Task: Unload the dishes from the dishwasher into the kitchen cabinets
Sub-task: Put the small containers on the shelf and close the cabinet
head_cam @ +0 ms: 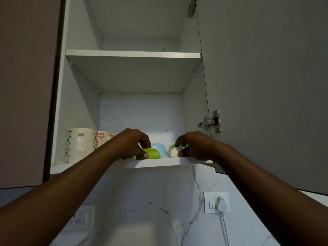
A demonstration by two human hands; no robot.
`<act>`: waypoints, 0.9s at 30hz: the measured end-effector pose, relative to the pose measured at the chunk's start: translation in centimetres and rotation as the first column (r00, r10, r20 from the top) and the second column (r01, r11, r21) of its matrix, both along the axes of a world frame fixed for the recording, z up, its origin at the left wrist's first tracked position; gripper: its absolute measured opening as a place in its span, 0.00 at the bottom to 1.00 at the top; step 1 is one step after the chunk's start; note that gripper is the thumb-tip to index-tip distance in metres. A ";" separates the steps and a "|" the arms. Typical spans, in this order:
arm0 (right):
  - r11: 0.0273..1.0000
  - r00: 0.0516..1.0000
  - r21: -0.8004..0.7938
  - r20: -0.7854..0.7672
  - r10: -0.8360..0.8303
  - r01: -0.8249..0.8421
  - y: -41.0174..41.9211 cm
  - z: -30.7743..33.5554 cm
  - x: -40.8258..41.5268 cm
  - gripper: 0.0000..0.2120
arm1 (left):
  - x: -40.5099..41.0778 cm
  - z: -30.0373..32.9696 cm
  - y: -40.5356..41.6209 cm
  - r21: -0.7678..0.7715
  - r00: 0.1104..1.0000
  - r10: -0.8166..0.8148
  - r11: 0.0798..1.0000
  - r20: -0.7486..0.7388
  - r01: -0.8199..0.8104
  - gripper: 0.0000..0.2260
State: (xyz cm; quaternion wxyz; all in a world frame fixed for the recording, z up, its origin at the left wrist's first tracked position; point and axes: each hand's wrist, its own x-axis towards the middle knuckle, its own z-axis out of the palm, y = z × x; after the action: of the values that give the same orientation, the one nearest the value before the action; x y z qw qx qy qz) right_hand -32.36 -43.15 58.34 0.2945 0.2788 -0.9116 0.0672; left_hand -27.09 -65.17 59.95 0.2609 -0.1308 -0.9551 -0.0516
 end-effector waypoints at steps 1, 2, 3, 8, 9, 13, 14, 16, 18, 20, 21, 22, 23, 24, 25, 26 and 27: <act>1.000 1.000 0.003 -0.005 0.005 -0.005 -0.2 -0.1 0.0 0.18 | 0.1 -0.1 -0.1 0.006 1.000 -0.003 1.000 -0.001 0.003 0.15; 1.000 1.000 0.001 -0.009 0.008 -0.008 -0.3 -0.2 -0.1 0.18 | 0.2 -0.1 -0.2 0.009 1.000 -0.005 1.000 -0.001 0.005 0.14; 1.000 1.000 -0.002 -0.011 0.011 -0.011 -0.4 -0.3 -0.1 0.18 | 0.3 -0.2 -0.2 0.011 1.000 -0.007 1.000 -0.001 0.007 0.15; 1.000 1.000 -0.001 0.015 0.003 -0.003 -0.4 -0.1 0.0 0.20 | 0.4 -0.1 0.0 0.016 1.000 -0.009 1.000 0.013 0.009 0.19; 1.000 1.000 -0.017 0.021 0.007 -0.006 -0.2 -0.1 0.0 0.21 | 0.4 -0.1 0.0 0.039 1.000 -0.016 0.999 0.016 0.016 0.21; 0.995 1.000 -0.096 -0.021 0.001 -0.003 0.1 0.2 0.2 0.21 | 0.7 -0.1 -0.6 0.112 0.994 -0.049 0.992 -0.101 0.060 0.24; 0.993 0.999 -0.114 -0.044 -0.001 -0.004 0.0 0.2 0.3 0.20 | 0.7 -0.1 -0.8 0.124 0.989 -0.057 0.989 -0.139 0.075 0.22; 0.989 0.997 -0.144 -0.078 -0.001 -0.010 -0.2 0.3 0.5 0.18 | 1.0 0.1 -1.0 0.134 0.979 -0.068 0.986 -0.193 0.095 0.19; 0.988 0.994 -0.154 -0.113 -0.001 -0.017 -0.5 0.3 0.8 0.16 | 1.3 0.1 -1.2 0.129 0.972 -0.075 0.986 -0.223 0.105 0.18; 0.986 0.987 -0.165 -0.162 -0.005 -0.022 -1.1 0.4 1.2 0.13 | 1.6 -0.1 -1.4 0.112 0.967 -0.077 0.988 -0.243 0.106 0.17; 0.984 0.982 -0.175 -0.187 -0.004 -0.029 -1.4 0.4 1.5 0.12 | 1.8 -0.2 -1.6 0.105 0.964 -0.074 0.989 -0.255 0.103 0.17; 0.982 0.977 -0.183 -0.213 0.000 -0.040 -1.6 0.5 1.8 0.11 | 1.8 -0.3 -1.7 0.102 0.961 -0.069 0.990 -0.269 0.100 0.16; 0.981 0.972 -0.187 -0.233 0.006 -0.051 -1.9 0.5 2.2 0.11 | 1.8 -0.4 -1.9 0.103 0.957 -0.063 0.990 -0.284 0.095 0.15; 0.981 0.967 -0.186 -0.253 0.015 -0.064 -2.2 0.5 2.6 0.10 | 1.9 -0.5 -2.1 0.105 0.954 -0.056 0.990 -0.295 0.091 0.15; 0.980 0.963 -0.182 -0.268 0.023 -0.074 -2.6 0.5 3.0 0.10 | 2.1 -0.5 -2.3 0.104 0.951 -0.052 0.991 -0.303 0.088 0.14; 0.980 0.959 -0.178 -0.281 0.032 -0.085 -2.9 0.5 3.4 0.10 | 2.4 -0.5 -2.5 0.098 0.950 -0.049 0.992 -0.308 0.084 0.14; 0.981 0.956 -0.174 -0.291 0.036 -0.090 -3.2 0.5 3.9 0.10 | 2.7 -0.6 -2.7 0.093 0.948 -0.048 0.992 -0.314 0.081 0.14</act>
State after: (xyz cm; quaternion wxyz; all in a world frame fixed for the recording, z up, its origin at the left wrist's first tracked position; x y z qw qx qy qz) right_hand -28.47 -46.36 58.86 0.4458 0.2860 -0.8397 0.1200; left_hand -24.38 -67.89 59.39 0.4128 -0.1547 -0.8932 -0.0891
